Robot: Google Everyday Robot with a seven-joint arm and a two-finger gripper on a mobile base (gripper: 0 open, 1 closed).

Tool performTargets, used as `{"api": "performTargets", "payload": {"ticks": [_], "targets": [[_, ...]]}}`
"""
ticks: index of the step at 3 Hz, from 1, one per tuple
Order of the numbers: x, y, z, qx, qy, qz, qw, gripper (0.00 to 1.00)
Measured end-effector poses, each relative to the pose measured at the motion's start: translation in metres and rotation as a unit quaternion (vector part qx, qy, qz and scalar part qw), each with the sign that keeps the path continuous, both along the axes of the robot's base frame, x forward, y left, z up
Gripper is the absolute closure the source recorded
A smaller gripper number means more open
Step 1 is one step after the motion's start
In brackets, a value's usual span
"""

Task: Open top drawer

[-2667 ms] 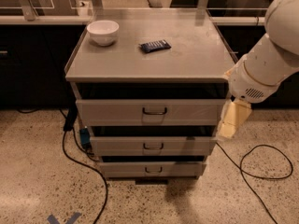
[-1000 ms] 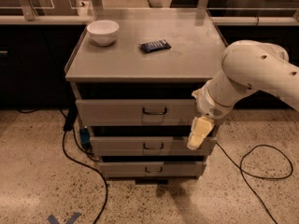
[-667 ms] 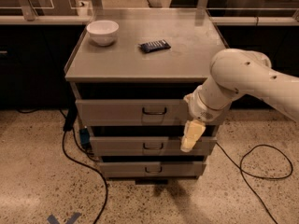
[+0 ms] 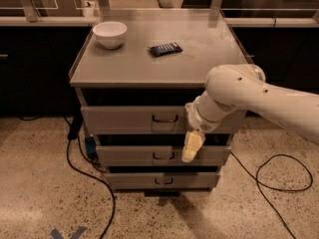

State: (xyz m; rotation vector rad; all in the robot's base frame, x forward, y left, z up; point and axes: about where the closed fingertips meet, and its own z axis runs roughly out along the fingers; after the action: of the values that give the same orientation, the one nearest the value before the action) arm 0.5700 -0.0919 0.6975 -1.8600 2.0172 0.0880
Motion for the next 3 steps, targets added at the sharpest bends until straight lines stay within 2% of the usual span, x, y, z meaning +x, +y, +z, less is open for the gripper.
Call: {"api": "performTargets", "payload": {"ticks": [1, 2, 3], "targets": [[0.000, 0.000, 0.000, 0.000, 0.000, 0.000, 1.0000, 0.00], [0.006, -0.003, 0.002, 0.011, -0.015, 0.001, 0.9998, 0.00], [0.033, -0.001, 0.005, 0.011, -0.042, 0.015, 0.9989, 0.00]]}}
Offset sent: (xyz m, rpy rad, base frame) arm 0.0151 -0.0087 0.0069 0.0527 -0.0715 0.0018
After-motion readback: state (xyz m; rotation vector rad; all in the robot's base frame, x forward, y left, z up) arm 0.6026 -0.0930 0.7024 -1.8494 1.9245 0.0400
